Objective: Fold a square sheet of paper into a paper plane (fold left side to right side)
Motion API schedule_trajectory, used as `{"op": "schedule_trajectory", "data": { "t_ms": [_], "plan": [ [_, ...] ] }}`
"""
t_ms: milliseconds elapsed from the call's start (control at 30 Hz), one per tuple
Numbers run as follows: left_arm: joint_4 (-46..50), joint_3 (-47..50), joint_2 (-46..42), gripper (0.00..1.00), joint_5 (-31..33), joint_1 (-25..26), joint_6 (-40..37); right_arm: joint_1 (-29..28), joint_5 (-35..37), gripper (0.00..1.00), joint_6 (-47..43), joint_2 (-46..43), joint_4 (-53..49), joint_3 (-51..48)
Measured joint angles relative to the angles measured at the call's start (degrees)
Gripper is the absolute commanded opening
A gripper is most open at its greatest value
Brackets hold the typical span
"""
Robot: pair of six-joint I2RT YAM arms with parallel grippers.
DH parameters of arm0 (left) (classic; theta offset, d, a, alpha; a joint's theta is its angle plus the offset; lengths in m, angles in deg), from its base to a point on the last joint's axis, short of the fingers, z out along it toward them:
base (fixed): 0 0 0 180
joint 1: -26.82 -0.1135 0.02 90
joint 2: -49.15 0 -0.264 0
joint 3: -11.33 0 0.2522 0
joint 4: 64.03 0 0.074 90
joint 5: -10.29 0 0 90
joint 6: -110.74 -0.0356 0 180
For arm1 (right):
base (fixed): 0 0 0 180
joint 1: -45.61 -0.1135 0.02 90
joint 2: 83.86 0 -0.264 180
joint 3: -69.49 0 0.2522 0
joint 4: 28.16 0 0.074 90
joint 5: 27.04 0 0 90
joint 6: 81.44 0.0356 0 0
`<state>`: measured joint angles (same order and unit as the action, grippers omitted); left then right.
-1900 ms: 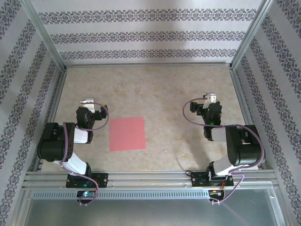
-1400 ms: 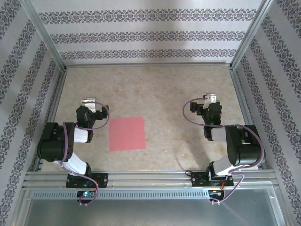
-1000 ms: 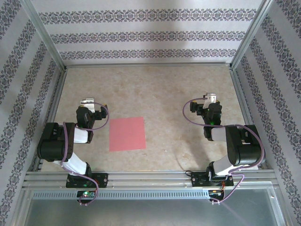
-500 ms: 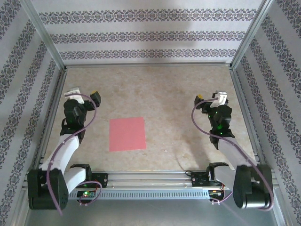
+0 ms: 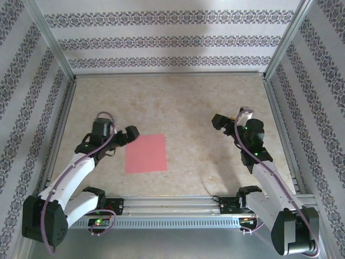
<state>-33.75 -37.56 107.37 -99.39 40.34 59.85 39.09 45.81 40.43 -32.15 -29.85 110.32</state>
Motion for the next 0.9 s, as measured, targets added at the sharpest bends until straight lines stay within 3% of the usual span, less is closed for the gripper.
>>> {"op": "schedule_trajectory", "data": {
  "t_ms": [167,300,900],
  "plan": [
    [-1.0,-1.0,10.1,1.0,-0.3,11.3,4.1,-5.8,0.1,0.98,-0.5,5.0,-2.1,3.5],
    [-3.3,-3.2,19.1,1.0,-0.7,15.5,5.4,-9.5,1.9,0.98,-1.9,8.2,-3.3,6.2],
    [-9.3,-22.8,44.8,1.0,-6.8,17.7,4.4,-11.9,16.0,0.98,-4.2,11.5,-7.7,11.7]
  ]
}}
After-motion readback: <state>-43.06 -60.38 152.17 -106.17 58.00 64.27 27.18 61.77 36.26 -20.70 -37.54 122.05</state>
